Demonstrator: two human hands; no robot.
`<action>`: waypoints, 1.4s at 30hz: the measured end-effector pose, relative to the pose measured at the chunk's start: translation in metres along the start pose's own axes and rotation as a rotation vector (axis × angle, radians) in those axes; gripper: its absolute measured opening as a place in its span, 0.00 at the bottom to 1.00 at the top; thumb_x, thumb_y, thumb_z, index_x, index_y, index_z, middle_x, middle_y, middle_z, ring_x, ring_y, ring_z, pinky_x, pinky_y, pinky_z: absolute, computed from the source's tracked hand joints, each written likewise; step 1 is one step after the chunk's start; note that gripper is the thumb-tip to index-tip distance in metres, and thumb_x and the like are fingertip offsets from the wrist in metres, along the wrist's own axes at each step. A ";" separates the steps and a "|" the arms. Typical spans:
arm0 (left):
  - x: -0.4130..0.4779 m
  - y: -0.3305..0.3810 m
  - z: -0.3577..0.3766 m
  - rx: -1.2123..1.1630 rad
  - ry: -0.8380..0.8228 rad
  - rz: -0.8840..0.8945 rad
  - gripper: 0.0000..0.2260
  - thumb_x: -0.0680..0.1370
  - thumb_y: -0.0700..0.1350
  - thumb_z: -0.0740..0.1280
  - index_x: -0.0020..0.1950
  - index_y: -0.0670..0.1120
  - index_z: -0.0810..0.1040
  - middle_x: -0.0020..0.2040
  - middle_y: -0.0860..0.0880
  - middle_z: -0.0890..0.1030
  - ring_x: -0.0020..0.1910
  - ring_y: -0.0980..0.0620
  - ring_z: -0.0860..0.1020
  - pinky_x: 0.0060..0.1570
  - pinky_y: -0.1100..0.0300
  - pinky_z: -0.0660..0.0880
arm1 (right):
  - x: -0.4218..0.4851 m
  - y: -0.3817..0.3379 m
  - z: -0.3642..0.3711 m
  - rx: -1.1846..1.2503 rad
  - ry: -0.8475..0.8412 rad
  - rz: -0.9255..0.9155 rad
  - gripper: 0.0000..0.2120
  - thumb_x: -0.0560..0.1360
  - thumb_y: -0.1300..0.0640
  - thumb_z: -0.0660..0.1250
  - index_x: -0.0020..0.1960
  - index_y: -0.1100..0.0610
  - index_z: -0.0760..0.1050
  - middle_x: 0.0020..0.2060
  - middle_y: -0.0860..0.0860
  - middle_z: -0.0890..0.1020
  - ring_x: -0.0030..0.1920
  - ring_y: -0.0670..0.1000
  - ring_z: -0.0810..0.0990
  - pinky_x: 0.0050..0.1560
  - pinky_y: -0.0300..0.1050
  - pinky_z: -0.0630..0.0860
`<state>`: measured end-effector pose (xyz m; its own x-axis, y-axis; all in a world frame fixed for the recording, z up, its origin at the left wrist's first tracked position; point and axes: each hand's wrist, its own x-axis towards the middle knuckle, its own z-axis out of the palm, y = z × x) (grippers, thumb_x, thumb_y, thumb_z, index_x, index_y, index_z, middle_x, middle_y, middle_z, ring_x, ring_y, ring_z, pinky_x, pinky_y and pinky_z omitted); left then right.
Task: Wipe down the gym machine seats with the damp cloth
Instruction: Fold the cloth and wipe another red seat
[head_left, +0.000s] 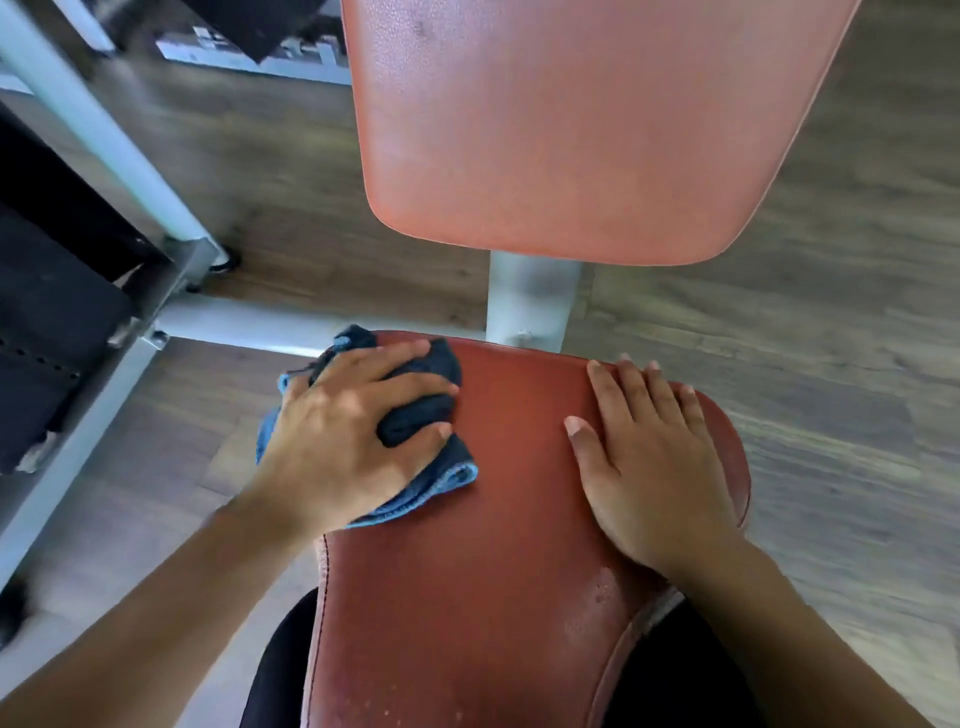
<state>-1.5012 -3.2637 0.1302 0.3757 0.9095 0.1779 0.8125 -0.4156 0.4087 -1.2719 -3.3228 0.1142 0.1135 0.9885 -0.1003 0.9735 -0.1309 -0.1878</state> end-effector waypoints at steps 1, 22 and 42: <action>0.004 -0.004 -0.001 0.007 -0.004 -0.060 0.20 0.66 0.65 0.59 0.56 0.66 0.78 0.68 0.61 0.71 0.65 0.53 0.72 0.61 0.42 0.69 | -0.001 0.000 0.000 0.000 0.000 -0.005 0.37 0.72 0.39 0.32 0.77 0.52 0.50 0.77 0.53 0.55 0.77 0.55 0.50 0.75 0.52 0.43; 0.030 0.020 0.020 0.066 0.004 -0.067 0.22 0.67 0.61 0.56 0.57 0.62 0.80 0.64 0.62 0.75 0.64 0.54 0.73 0.63 0.48 0.68 | 0.000 0.000 -0.003 0.043 -0.009 0.006 0.28 0.80 0.43 0.47 0.77 0.51 0.51 0.77 0.51 0.53 0.77 0.53 0.48 0.75 0.53 0.44; 0.003 -0.007 -0.001 -0.128 -0.030 0.205 0.21 0.70 0.55 0.58 0.58 0.54 0.82 0.63 0.57 0.77 0.64 0.55 0.74 0.65 0.53 0.69 | 0.001 0.004 -0.005 0.114 -0.013 -0.013 0.28 0.80 0.42 0.48 0.77 0.52 0.51 0.77 0.52 0.52 0.77 0.51 0.47 0.76 0.51 0.43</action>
<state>-1.5060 -3.2584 0.1283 0.5418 0.8046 0.2430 0.6556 -0.5855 0.4768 -1.2671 -3.3217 0.1187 0.0980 0.9892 -0.1094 0.9459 -0.1267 -0.2988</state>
